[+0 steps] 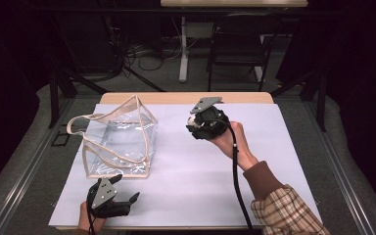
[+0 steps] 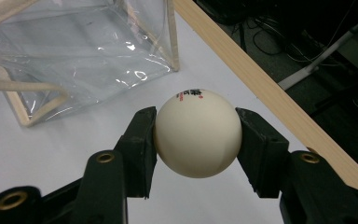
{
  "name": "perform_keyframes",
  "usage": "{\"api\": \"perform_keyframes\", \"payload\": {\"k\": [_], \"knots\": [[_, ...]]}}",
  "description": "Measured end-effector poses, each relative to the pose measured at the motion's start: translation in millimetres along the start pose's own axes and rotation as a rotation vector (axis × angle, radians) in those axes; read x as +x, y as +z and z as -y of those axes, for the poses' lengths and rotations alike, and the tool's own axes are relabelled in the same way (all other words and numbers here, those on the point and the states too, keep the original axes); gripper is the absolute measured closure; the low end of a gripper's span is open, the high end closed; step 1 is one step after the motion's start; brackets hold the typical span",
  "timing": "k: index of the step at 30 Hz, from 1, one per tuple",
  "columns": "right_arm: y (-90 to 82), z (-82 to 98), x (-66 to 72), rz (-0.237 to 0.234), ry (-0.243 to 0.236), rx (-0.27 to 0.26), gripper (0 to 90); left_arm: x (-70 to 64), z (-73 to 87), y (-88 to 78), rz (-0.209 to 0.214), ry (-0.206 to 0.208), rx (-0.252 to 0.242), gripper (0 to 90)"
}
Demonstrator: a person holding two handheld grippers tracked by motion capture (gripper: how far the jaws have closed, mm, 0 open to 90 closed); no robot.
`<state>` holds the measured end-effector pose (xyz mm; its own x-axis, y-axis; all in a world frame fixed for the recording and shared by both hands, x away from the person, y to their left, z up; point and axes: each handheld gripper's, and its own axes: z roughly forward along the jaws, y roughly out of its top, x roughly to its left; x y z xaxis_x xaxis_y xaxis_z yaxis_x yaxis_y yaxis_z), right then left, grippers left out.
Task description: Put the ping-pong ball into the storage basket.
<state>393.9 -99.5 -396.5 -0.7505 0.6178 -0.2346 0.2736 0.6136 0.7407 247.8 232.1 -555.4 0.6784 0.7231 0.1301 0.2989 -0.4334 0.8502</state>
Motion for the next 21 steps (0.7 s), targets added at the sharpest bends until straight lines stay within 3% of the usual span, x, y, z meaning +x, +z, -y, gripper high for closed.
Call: {"api": "perform_keyframes", "payload": {"k": [21], "knots": [[3.1,-11.4,11.0,-0.016,-0.035,0.004,50.6,-0.1,-0.1,-0.1,0.001,0.001,-0.001,16.3]]}}
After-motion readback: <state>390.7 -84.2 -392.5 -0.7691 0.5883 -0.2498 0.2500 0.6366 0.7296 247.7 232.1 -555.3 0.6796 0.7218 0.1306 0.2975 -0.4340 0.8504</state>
